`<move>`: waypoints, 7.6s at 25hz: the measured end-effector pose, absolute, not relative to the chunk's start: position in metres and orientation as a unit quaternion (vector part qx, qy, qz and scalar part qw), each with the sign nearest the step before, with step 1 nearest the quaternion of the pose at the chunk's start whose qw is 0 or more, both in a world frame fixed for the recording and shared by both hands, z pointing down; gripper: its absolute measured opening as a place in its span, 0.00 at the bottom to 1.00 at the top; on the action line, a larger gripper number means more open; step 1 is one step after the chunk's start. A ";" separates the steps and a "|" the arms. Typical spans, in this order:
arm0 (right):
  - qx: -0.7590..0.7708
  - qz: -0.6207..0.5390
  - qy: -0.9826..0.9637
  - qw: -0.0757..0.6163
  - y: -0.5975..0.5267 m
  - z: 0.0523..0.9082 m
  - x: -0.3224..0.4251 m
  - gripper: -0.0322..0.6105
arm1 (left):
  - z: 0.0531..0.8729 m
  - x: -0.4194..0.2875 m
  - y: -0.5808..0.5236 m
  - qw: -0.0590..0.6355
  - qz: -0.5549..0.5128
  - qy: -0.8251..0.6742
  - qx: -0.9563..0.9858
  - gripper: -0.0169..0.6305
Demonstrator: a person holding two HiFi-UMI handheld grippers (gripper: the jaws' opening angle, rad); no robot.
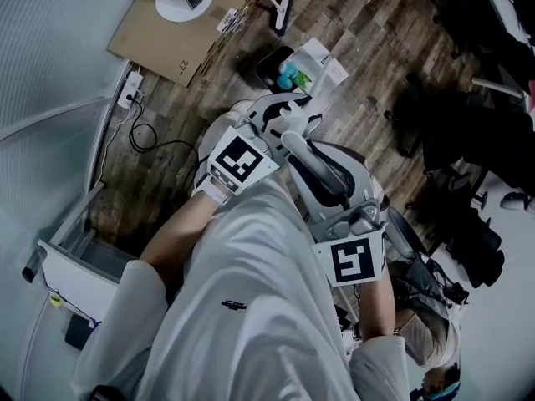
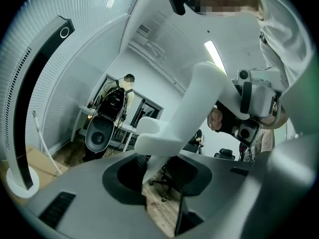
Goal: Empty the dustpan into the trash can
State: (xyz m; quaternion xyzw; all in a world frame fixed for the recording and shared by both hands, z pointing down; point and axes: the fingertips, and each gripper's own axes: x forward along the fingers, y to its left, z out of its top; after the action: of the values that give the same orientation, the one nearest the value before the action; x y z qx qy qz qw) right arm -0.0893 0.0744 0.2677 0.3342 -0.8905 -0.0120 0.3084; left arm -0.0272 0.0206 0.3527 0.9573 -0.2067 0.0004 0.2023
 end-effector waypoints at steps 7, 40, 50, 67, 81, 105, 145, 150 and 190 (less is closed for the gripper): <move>0.323 -0.027 -0.893 0.313 0.072 0.269 -0.094 0.27 | 0.353 -0.032 0.015 0.196 0.002 -0.213 0.957 0.23; 0.300 -0.020 -0.901 0.312 0.068 0.268 -0.098 0.27 | 0.356 -0.040 0.014 0.209 0.019 -0.217 0.953 0.23; 0.309 -0.007 -0.898 0.312 0.065 0.270 -0.093 0.27 | 0.359 -0.035 0.013 0.213 0.025 -0.216 0.953 0.23; 0.330 -0.016 -0.896 0.298 0.058 0.256 -0.079 0.27 | 0.344 -0.021 0.006 0.198 0.022 -0.201 0.959 0.23; 0.293 0.018 -0.916 0.273 0.058 0.272 -0.103 0.26 | 0.367 -0.052 0.006 0.219 0.044 -0.240 0.945 0.23; 0.307 -0.019 -0.889 0.341 0.054 0.293 -0.073 0.27 | 0.381 -0.011 -0.003 0.190 0.060 -0.217 0.956 0.23; 0.700 0.117 -0.692 0.130 0.072 0.211 0.143 0.27 | 0.310 0.204 0.064 0.154 0.086 0.087 0.981 0.22; 0.742 0.135 -0.645 0.122 0.098 0.231 0.168 0.27 | 0.327 0.229 0.096 0.138 0.100 0.152 0.974 0.22; 0.816 0.236 -0.500 0.169 0.199 0.534 0.307 0.27 | 0.649 0.342 0.223 0.072 0.304 0.300 0.901 0.21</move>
State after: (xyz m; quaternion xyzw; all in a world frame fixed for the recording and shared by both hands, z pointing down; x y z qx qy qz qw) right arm 0.3065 0.1993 0.5344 0.8159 -0.5002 0.2359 0.1688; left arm 0.3422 0.2226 0.6490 0.9012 0.3003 0.3041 0.0721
